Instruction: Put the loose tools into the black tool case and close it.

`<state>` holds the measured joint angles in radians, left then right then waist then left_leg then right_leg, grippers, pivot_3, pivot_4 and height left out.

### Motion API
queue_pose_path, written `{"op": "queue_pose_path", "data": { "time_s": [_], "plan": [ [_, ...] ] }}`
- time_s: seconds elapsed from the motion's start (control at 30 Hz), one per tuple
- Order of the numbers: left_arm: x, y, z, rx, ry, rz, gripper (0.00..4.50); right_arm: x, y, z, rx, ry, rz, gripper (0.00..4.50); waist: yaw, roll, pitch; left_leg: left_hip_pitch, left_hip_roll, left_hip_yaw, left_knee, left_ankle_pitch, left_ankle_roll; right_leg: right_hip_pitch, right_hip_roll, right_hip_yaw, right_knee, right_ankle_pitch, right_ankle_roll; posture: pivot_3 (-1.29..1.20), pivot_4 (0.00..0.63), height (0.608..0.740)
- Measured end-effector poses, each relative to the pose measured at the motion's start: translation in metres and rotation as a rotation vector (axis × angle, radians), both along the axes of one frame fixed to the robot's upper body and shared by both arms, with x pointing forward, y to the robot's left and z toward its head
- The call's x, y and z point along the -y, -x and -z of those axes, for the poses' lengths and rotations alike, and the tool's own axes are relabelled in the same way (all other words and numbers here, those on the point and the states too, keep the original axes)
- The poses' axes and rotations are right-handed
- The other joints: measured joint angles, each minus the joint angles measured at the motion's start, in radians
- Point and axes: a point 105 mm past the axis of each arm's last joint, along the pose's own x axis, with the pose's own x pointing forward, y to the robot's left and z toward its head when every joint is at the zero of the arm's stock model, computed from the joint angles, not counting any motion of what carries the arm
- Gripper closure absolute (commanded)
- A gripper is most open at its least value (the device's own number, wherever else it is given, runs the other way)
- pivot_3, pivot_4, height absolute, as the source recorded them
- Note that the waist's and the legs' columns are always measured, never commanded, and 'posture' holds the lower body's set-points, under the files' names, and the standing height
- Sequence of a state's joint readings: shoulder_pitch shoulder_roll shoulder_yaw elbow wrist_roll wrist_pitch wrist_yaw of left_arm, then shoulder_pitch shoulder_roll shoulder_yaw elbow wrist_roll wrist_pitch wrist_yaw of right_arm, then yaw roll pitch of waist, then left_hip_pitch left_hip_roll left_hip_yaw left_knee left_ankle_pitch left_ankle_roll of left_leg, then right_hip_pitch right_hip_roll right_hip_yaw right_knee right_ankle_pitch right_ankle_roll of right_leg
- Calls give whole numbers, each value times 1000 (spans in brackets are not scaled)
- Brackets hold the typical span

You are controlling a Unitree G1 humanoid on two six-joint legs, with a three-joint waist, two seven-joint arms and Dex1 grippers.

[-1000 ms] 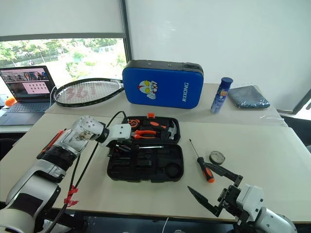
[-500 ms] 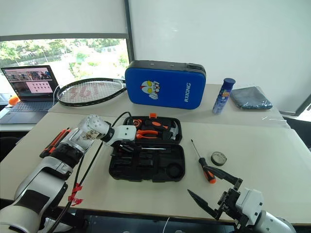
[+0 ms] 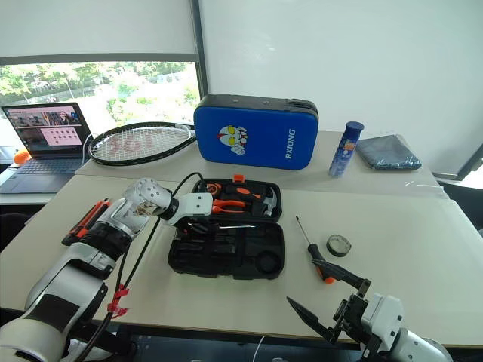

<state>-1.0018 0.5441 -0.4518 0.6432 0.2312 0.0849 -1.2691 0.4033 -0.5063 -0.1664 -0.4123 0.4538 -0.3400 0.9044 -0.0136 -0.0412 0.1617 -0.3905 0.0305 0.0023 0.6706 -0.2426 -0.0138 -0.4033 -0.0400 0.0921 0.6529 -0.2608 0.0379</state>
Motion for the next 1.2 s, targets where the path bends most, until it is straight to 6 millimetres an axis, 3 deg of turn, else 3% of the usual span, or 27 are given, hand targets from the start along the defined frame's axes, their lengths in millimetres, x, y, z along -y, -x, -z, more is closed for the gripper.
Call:
{"op": "queue_pose_path", "data": {
  "time_s": [0.03,0.1,0.27,0.4,0.53,0.63,0.7,0.87,1.2],
  "plan": [
    [0,0,0,7,-8,8,3760,0,0,0,0,0,0,0,0,0,0,0,0,0,0,0,0,0,0,0,0,0,0,0,150,740],
    [0,0,0,15,-18,16,2794,0,0,0,-1,-1,-2,0,0,0,0,0,0,0,0,0,0,0,0,0,0,0,0,0,150,740],
    [4,-2,-7,53,-3,45,1288,-1,0,1,-9,-2,-4,0,7,0,0,-1,0,0,5,0,0,1,0,0,3,-1,2,0,150,740],
    [17,-2,-22,96,120,82,1288,-1,1,3,-19,-2,-8,0,5,0,0,-2,0,-1,7,0,0,-1,0,0,4,-2,4,0,150,740],
    [26,8,-57,109,310,142,1288,-2,2,4,-22,-1,-10,0,-4,1,0,-2,0,-1,6,-1,1,-1,0,0,4,0,0,0,150,740],
    [9,11,-61,85,372,90,1959,-1,2,4,-25,-2,-10,0,-16,2,-1,-1,1,0,6,-1,2,-1,1,1,4,0,-1,0,150,740],
    [-7,11,-46,34,385,23,2866,-1,2,4,-26,-3,-9,0,-19,2,-1,-1,1,-1,6,-1,2,-1,1,0,5,0,-1,0,150,740],
    [-23,3,-22,-24,469,-110,4392,-4,0,4,-30,-11,-16,0,-8,1,0,-2,1,-1,8,-1,2,0,1,0,5,-1,1,0,150,740],
    [-14,-3,0,-62,463,-164,4467,-6,-5,2,-27,-17,-15,0,0,1,0,-2,0,-1,7,-1,2,-1,1,0,4,0,0,0,150,740]
  ]
}}
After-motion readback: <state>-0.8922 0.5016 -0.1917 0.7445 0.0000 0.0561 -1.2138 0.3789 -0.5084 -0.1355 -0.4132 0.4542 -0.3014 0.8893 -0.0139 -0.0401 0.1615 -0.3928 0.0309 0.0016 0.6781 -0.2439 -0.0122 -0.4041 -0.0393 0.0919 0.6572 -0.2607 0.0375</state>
